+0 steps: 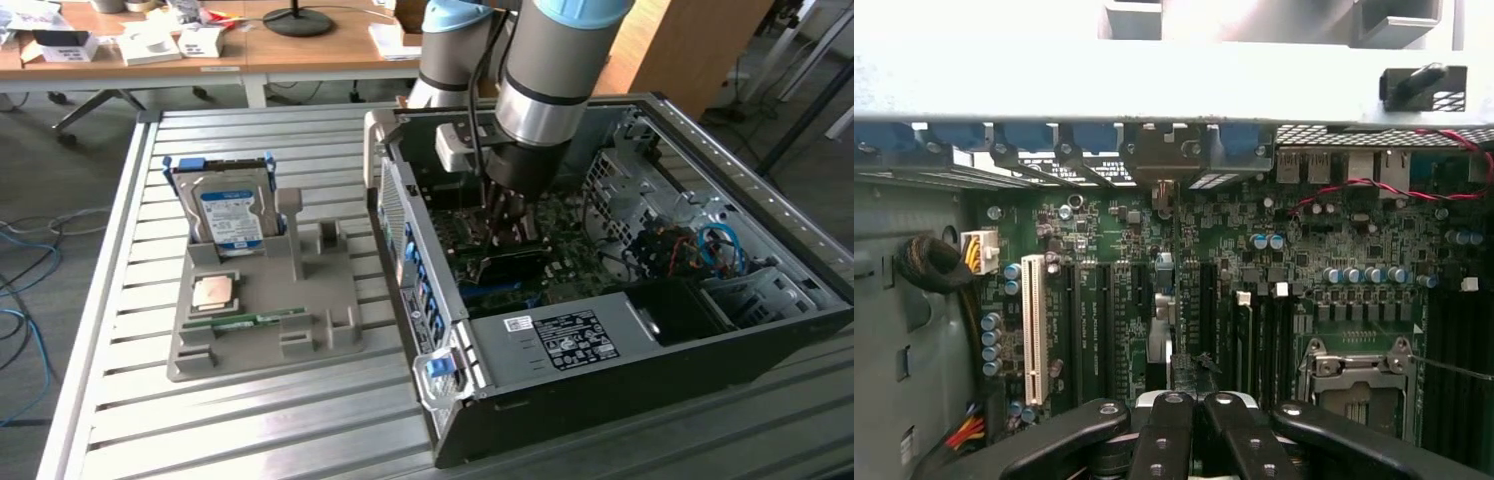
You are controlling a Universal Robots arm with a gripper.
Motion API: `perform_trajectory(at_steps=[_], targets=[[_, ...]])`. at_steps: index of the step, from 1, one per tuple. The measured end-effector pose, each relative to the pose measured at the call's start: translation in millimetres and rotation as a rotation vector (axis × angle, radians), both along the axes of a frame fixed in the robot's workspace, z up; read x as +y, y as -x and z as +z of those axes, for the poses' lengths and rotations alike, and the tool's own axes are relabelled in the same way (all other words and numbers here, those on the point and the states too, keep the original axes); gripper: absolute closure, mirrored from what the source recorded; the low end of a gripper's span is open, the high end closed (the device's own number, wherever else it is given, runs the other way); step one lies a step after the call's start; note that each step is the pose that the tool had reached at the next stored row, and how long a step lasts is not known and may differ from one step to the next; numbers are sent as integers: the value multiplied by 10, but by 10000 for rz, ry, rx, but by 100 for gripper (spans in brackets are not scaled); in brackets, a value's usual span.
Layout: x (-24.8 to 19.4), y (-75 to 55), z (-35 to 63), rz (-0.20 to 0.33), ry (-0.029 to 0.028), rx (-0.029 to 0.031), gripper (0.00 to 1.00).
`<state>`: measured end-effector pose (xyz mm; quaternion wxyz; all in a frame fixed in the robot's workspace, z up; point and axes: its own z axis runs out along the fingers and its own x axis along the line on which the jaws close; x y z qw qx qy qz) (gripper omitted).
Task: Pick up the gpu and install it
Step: 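Press down on the gpu until it lock into place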
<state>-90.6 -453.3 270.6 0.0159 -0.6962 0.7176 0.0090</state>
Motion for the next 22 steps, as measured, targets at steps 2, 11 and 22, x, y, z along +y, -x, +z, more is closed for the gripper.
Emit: perform_trajectory(at_steps=[2, 11, 22], targets=[[1, 1, -20, -1, 0, 0, 89], [1, 2, -33, 0, 1, 0, 89], [1, 1, -39, 0, 0, 0, 89]])
